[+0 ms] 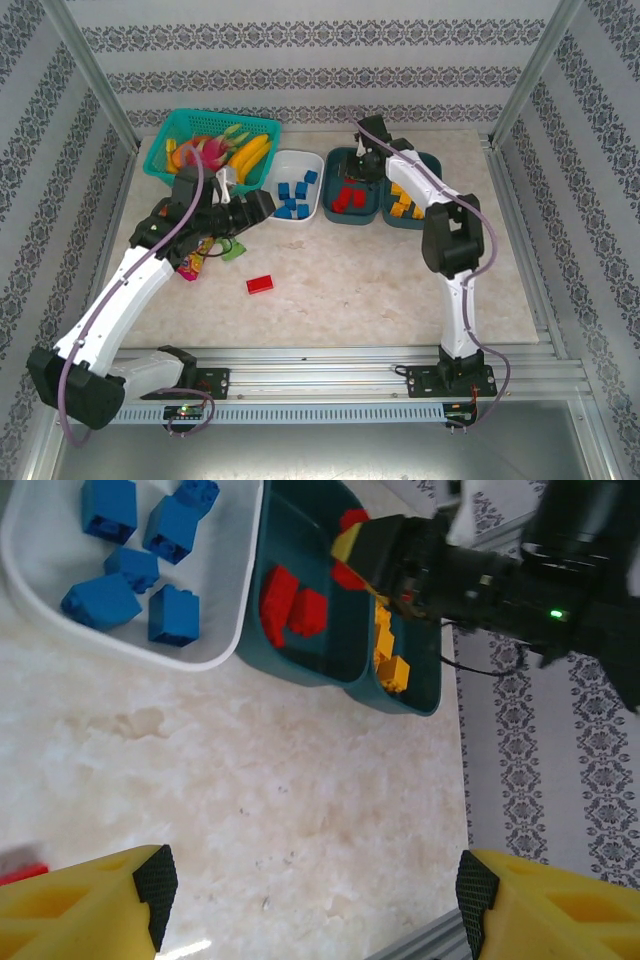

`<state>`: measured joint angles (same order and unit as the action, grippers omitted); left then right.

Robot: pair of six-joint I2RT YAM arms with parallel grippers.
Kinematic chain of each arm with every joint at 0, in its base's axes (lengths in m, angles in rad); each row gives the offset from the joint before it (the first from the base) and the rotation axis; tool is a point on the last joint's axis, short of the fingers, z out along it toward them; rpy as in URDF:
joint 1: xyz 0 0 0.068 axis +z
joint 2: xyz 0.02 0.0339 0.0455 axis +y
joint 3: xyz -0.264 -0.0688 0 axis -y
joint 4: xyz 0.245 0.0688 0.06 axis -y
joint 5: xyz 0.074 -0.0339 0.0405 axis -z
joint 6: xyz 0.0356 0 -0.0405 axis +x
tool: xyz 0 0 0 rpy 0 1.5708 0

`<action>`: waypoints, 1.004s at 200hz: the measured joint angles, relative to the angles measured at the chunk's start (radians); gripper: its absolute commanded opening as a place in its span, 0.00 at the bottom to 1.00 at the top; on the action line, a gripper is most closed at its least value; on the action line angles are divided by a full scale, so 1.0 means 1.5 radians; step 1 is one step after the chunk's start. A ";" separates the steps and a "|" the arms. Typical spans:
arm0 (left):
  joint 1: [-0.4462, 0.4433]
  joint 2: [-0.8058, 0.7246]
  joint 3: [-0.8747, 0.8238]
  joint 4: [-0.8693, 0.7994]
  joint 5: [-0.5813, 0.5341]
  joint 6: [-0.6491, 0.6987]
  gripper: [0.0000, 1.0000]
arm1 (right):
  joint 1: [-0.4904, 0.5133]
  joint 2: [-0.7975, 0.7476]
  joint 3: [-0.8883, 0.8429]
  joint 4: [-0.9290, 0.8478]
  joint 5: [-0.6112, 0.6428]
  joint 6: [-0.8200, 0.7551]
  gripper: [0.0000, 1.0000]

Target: Sort the legos into containers by color

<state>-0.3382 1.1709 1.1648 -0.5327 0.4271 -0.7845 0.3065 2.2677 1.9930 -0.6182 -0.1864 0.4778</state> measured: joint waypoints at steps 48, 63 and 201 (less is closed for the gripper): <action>0.000 0.066 0.035 0.040 0.014 0.005 0.76 | -0.007 0.144 0.161 -0.044 -0.015 0.080 0.38; 0.000 0.068 0.038 0.043 0.017 0.008 0.76 | -0.010 0.176 0.204 -0.054 -0.020 0.092 0.41; 0.000 0.048 0.112 0.004 0.002 0.047 0.76 | 0.021 0.000 0.023 -0.039 0.024 0.034 0.59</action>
<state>-0.3382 1.2430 1.3334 -0.5270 0.4297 -0.7143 0.3378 2.2681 2.0281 -0.6765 -0.1509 0.5289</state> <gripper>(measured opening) 0.764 0.586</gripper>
